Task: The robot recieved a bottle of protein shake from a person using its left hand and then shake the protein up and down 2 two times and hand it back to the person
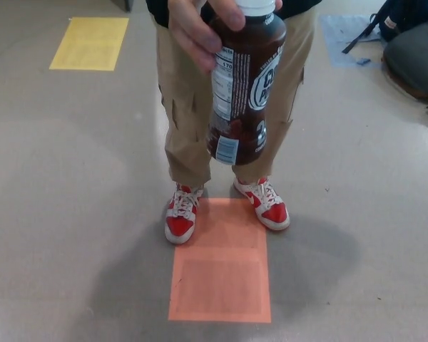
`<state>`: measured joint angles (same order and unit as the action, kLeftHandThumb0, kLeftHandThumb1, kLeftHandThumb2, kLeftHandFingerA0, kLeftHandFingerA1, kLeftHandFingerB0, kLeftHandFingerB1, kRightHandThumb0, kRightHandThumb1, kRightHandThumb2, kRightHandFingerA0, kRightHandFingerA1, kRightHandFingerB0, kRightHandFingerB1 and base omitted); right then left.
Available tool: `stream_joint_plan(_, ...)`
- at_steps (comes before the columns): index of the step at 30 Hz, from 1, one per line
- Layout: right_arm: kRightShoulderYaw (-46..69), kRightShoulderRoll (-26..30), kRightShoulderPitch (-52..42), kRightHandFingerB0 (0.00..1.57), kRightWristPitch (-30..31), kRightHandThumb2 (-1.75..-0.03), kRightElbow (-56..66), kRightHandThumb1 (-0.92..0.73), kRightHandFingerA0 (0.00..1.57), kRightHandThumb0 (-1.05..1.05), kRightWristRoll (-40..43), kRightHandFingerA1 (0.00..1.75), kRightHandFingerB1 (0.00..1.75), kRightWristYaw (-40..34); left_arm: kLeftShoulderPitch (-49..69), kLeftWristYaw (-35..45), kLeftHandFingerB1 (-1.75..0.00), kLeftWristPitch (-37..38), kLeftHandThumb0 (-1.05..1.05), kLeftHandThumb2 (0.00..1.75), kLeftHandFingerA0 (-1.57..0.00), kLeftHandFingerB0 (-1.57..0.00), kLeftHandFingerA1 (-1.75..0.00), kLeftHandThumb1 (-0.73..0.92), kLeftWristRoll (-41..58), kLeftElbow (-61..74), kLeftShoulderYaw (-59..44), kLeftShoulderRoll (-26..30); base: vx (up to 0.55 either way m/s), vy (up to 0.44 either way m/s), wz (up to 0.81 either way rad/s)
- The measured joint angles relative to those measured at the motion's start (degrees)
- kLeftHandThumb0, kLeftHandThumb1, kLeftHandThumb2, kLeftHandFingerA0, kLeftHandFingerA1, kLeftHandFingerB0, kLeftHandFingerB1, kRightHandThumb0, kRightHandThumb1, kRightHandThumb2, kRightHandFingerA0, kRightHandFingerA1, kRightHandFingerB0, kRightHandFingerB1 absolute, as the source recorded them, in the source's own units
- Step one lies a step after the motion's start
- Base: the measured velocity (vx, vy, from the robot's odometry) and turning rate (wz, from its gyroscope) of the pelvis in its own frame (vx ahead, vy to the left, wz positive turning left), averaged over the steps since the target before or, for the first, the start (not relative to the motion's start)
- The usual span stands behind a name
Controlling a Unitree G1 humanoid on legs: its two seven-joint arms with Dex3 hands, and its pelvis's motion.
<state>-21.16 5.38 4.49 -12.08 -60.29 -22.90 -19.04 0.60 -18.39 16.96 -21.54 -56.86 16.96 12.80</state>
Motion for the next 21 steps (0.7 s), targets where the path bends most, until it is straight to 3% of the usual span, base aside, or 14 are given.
stream_joint_plan(3,-1.7,-0.1,0.7,0.75,-2.0,-0.64,-1.4,-0.79,0.93,-0.25,-1.4,0.53,0.43,-3.2,-0.5,-1.4,-0.34,2.7,-0.39,0.61,-0.54,-0.42,-0.37,0.70,-0.9,3.0,0.5,1.2,0.00,0.000,0.00)
stream_joint_plan(6,-3.1,-0.1,1.5,0.75,-3.7,-0.65,-2.8,-0.79,0.95,-0.24,-2.6,0.59,0.43,-5.9,-0.8,-1.8,-0.30,4.7,-0.48,0.60,-0.43,-0.29,-0.36,0.66,-1.3,8.4,0.5,2.4,0.00,0.000,0.00)
stream_joint_plan(7,-3.4,-0.1,1.7,0.75,-4.3,-0.64,-3.2,-0.80,0.94,-0.24,-2.9,0.53,0.44,-6.7,-1.0,-1.8,-0.38,5.2,-0.60,0.79,-0.32,-0.19,-0.45,0.55,-1.3,10.6,0.4,2.8,0.00,0.000,0.00)
stream_joint_plan(8,-3.9,-0.1,2.0,0.74,-5.0,-0.64,-3.7,-0.80,0.88,-0.25,-3.4,0.47,0.43,-7.8,-1.3,-1.7,-0.36,6.0,-0.66,0.78,-0.22,-0.09,-0.42,0.53,-1.3,13.5,0.4,3.3,0.00,0.000,0.00)
stream_joint_plan(9,-4.1,-0.1,2.2,0.74,-5.5,-0.64,-4.0,-0.80,0.88,-0.25,-3.7,0.47,0.43,-8.5,-1.5,-1.5,-0.36,6.3,-0.66,0.78,-0.22,-0.09,-0.42,0.53,-1.3,15.5,0.2,3.5,0.00,0.000,0.00)
stream_joint_plan(10,-4.3,-0.1,2.4,0.75,-5.8,-0.64,-4.3,-0.77,0.92,-0.25,-3.9,0.48,0.43,-8.9,-1.7,-1.2,-0.48,6.4,-0.35,0.94,0.00,0.00,-0.46,0.36,-1.1,17.3,0.1,3.6,0.00,0.000,0.00)
stream_joint_plan(11,-4.6,-0.1,2.7,0.75,-6.4,-0.64,-4.6,-0.77,0.92,-0.25,-4.1,0.48,0.43,-9.7,-2.0,-0.3,-0.48,6.4,-0.35,0.94,0.00,0.00,-0.46,0.36,-0.6,21.0,0.0,3.7,0.00,0.000,0.00)
stream_joint_plan(12,-4.7,-0.1,2.8,0.75,-6.7,-0.63,-4.8,-0.79,0.91,-0.26,-4.2,0.49,0.44,-10.2,-2.2,0.4,-0.25,6.3,-0.67,0.58,-0.21,-0.05,-0.31,0.62,-0.3,23.1,-0.1,3.7,0.00,0.000,0.00)
stream_joint_plan(13,-4.8,-0.1,2.9,0.75,-7.0,-0.64,-5.0,-0.79,0.93,-0.25,-4.3,0.51,0.43,-10.7,-2.4,1.2,-0.22,6.3,-0.72,0.81,-0.09,-0.03,-0.41,0.49,0.1,25.4,-0.2,3.7,0.00,0.000,0.00)
stream_joint_plan(14,-4.9,-0.1,3.0,0.76,-7.3,-0.63,-5.1,-0.76,0.98,-0.23,-4.5,0.69,0.43,-11.1,-2.6,2.0,-0.17,6.2,-0.76,0.83,-0.07,-0.06,-0.26,0.49,0.5,27.7,-0.3,3.8,0.00,0.000,0.00)
stream_joint_plan(17,-5.2,-0.2,3.2,0.76,-8.1,-0.64,-5.7,-0.75,0.96,-0.22,-5.0,0.62,0.43,-12.5,-3.8,5.3,-0.20,5.4,-0.71,0.84,0.00,0.00,-0.22,0.45,2.8,34.8,-0.8,4.0,0.00,0.000,0.00)
stream_joint_plan(18,-5.2,-0.2,3.3,0.78,-8.4,-0.64,-5.8,-0.76,0.96,-0.20,-5.1,0.59,0.44,-12.8,-4.2,6.1,-0.17,5.1,-0.77,0.70,0.00,0.00,-0.19,0.45,3.4,36.3,-0.9,4.0,0.00,0.000,0.00)
stream_joint_plan(21,-5.4,-0.2,3.4,0.76,-9.1,-0.64,-6.3,-0.76,0.95,-0.20,-5.5,0.61,0.43,-13.8,-6.0,9.4,-0.19,3.4,-0.76,0.58,0.00,0.00,-0.22,0.57,6.0,41.6,-1.5,4.0,0.00,0.000,0.00)
